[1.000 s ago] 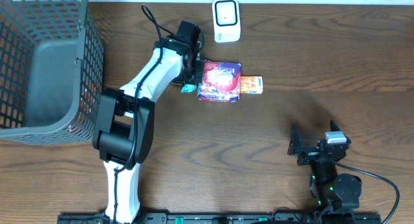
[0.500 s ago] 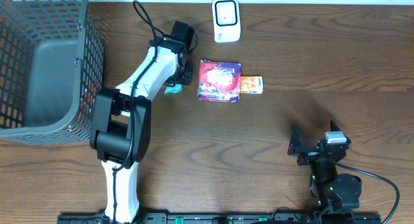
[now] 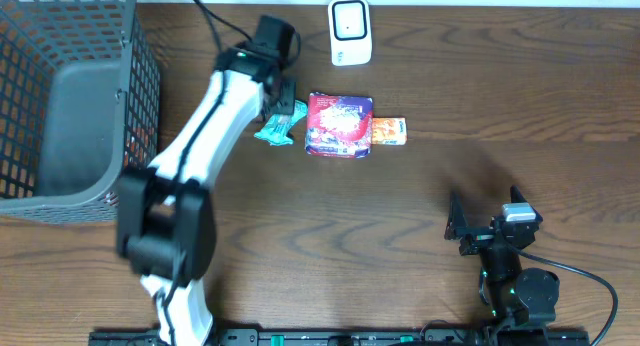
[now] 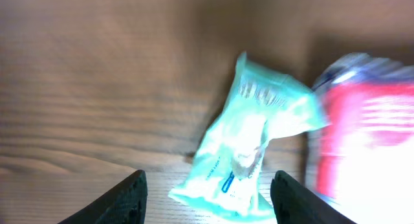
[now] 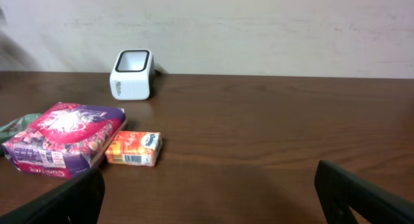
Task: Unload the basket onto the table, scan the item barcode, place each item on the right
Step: 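Move the left gripper back into the grey basket toward the red bar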
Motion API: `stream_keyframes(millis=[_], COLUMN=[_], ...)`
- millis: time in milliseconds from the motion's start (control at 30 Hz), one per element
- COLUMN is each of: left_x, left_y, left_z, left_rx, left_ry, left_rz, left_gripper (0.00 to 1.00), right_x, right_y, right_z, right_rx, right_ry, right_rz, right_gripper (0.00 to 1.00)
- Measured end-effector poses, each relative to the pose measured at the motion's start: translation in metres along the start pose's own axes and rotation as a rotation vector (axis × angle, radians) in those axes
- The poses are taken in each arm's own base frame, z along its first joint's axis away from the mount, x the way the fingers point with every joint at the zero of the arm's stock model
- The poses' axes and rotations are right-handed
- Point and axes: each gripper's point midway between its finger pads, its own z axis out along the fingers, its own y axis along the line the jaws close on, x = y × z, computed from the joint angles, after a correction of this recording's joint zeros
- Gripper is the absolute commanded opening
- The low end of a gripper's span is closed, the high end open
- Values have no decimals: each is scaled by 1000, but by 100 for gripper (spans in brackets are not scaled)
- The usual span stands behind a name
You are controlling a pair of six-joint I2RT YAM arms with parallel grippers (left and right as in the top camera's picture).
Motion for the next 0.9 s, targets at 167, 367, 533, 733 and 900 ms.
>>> stream_keyframes(millis=[167, 367, 533, 733, 900], left_x=[-42, -71, -74, -65, -55], left_y=[10, 54, 113, 187, 243], left_z=[-90, -172, -197, -208, -217], left_rx=[46, 44, -28, -137, -221], left_ry=[-245, -474, -541, -563, -589], left_rz=[-47, -143, -248, -380, -483], left_gripper=[65, 66, 66, 66, 66], right_x=[0, 0, 0, 0, 0], right_y=[0, 0, 0, 0, 0], right_z=[0, 0, 0, 0, 0], right_rx=[0, 0, 0, 0, 0], right_ry=[0, 0, 0, 0, 0], right_rz=[0, 0, 0, 0, 0], right_gripper=[99, 99, 99, 99, 99])
